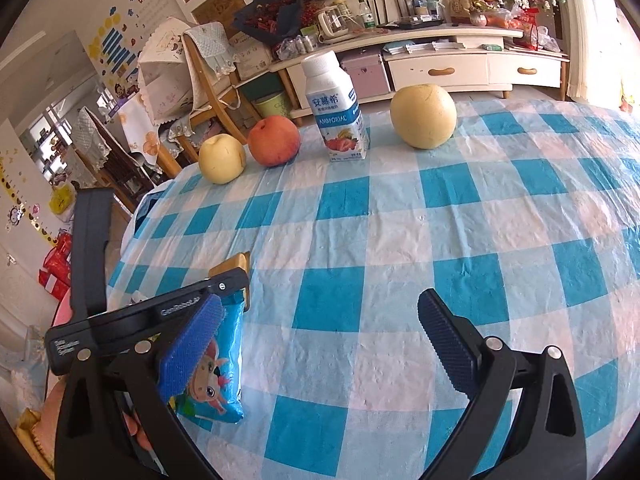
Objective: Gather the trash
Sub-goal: 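Grasp the brown square cake with the left gripper while the right approaches the blue snack bag, then grasp the blue cow-print snack bag with the right gripper while the left holds the cake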
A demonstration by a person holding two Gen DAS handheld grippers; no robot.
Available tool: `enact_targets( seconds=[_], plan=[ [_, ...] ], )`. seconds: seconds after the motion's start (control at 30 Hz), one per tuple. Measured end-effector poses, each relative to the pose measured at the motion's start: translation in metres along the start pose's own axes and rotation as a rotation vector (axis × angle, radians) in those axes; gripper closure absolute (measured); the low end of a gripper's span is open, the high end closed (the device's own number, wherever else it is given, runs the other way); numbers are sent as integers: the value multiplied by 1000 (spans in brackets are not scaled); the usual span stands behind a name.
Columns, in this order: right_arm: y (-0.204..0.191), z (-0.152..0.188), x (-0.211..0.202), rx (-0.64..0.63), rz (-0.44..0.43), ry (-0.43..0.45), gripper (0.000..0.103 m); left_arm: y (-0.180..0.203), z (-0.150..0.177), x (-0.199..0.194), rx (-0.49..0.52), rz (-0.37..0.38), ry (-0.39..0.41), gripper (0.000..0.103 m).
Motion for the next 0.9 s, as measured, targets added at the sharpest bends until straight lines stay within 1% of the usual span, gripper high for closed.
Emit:
enact_targets(
  seconds=[0.03,0.17,0.27,0.37,0.5,0.63,0.77,0.87,0.9],
  plan=[
    [0,2,1,1,-1,-11,6,-1,2,-7,-14,17,16,47],
    [0,17,7,17,-18,-79,6,-16,0,-27,-77,38,59,47],
    [-10,25,11,2,-37,-110,6,-23,-4,-43,-99,49,90,48],
    [-31,31,14,-57,-66,-118,6,-32,-5,-63,-113,62,126,48],
    [-57,44,23,-140,-73,-140,6,-45,-1,-83,-136,79,144,48],
    [-74,55,34,-223,-35,-139,6,-63,7,-110,-162,90,170,48],
    [-84,66,43,-266,-36,-150,6,-86,20,-133,-165,78,183,48],
    [-92,73,46,-315,-28,-149,9,-104,35,-151,-164,60,189,48],
    [-96,75,46,-333,-26,-146,14,-109,39,-156,-155,50,190,48]
  ],
)
Point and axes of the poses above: each gripper's, at about its wrist camera, not at the fingertips, and x roughly the way its jaws point, y to its right, z to its underside, the point moved 4 cm from there along x, roughly the way its jaws point, and after that the axes turned 5 degrees about y, right-handed, at the moved point
